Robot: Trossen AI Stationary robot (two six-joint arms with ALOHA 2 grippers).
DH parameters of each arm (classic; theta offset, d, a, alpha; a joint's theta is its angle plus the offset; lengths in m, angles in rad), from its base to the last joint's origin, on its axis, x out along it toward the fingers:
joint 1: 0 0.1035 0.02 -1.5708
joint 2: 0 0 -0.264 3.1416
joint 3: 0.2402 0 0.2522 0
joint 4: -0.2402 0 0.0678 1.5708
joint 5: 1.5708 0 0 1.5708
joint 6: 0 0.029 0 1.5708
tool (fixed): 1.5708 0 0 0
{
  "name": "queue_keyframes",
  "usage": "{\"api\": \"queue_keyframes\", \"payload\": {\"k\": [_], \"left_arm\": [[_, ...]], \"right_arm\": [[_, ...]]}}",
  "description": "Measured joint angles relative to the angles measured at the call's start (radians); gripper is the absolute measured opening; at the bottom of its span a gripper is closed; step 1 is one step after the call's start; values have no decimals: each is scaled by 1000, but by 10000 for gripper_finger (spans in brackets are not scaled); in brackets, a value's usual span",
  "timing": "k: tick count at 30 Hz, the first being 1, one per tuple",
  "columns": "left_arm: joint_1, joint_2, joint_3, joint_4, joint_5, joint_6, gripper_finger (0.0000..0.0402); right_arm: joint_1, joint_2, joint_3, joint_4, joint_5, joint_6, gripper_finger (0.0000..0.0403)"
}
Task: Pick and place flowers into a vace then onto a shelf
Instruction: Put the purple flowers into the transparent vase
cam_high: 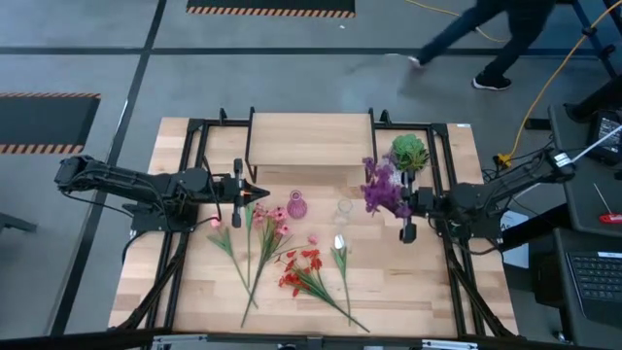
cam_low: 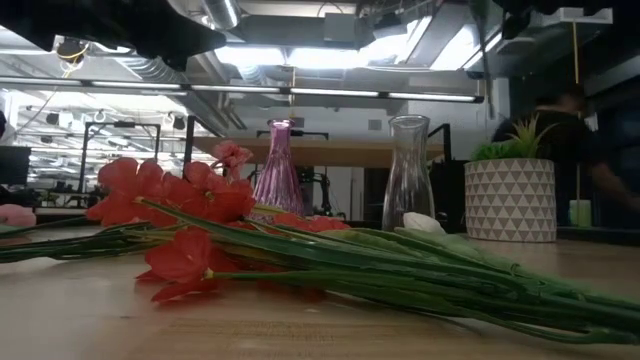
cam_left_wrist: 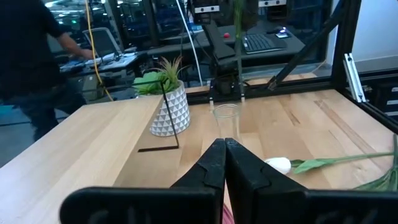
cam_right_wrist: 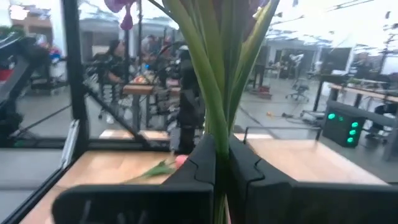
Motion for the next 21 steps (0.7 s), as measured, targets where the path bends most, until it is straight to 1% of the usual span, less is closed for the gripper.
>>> {"api": "queue_keyframes", "payload": {"k": [2,4,6,10,16,21], "left_arm": [[0,0,0,0,0,0,3],[0,0,0,-1,0,0,3],[0,0,0,-1,-1,0,3],[0,0,0,-2,-3,0,3],[0,0,0,-2,-4,0,3],[0,0,0,-3,-3,0,3]], "right_arm": [[-27,28,0,51,-39,-10,8],[-53,60,0,110,-118,-29,8],[-75,92,0,171,-170,-45,8],[-117,143,0,252,-177,-54,8],[-166,196,0,360,-252,-24,8],[-190,227,6,370,-253,-19,8]]}}
